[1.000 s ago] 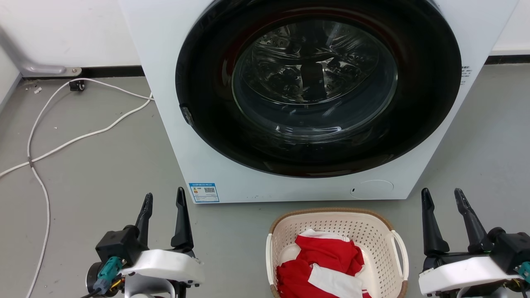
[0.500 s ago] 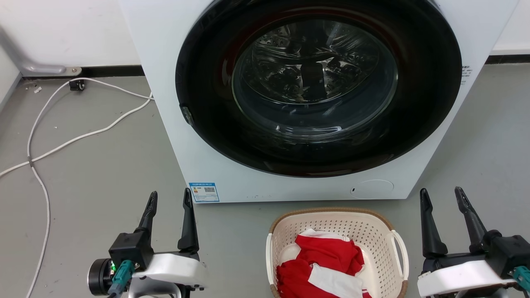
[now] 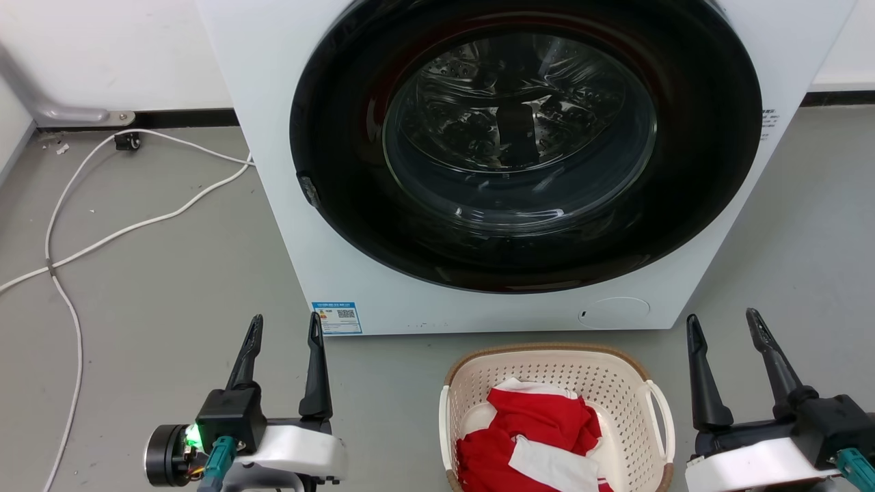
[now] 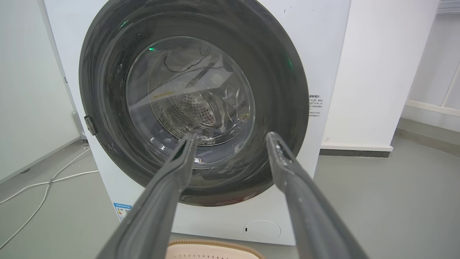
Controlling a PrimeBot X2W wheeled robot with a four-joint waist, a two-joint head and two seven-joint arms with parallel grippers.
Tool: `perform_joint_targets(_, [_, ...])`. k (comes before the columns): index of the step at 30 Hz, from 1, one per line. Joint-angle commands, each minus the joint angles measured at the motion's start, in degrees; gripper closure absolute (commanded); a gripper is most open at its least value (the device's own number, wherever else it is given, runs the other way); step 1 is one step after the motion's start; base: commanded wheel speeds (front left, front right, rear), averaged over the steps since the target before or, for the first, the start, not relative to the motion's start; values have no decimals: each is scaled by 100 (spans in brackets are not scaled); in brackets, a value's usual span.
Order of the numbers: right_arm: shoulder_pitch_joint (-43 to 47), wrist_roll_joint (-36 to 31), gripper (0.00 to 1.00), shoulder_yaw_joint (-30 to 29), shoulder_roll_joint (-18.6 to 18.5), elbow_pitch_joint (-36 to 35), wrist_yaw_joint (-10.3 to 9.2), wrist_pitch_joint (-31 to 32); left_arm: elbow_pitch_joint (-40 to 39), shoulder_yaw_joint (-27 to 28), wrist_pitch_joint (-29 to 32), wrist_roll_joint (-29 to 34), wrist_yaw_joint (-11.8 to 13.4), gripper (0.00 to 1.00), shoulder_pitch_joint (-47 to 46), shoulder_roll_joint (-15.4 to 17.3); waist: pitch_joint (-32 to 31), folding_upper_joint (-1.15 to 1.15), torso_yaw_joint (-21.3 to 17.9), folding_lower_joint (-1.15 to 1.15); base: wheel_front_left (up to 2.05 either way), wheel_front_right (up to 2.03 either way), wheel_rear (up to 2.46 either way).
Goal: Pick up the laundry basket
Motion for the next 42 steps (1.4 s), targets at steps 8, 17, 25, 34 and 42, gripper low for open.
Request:
perform_joint_targets(8, [90, 47, 0, 38, -30, -49, -2, -67, -11, 9, -75, 139, 49, 0, 89, 16, 12, 0, 13, 0, 0, 0, 0])
perform_joint_targets(17, [86, 197, 0, 20, -29, 13, -2, -66, 30, 34, -75, 116, 41, 0, 103, 16, 10, 0, 22, 0, 0, 0, 0])
perform_joint_targets(25, [87, 212, 0, 43, -30, 42, -2, -66, 59, 40, -75, 123, 34, 0, 104, 16, 0, 0, 32, 0, 0, 0, 0])
perform_joint_targets(34, [75, 158, 0, 45, -30, 56, -2, -66, 76, 31, -75, 122, 31, 0, 93, 16, 25, 0, 23, 0, 0, 0, 0])
perform_joint_targets(42, [-28, -20, 0, -159, -30, 121, -3, -66, 222, -101, -74, 109, -54, 0, -96, 15, 169, 0, -27, 0, 0, 0, 0])
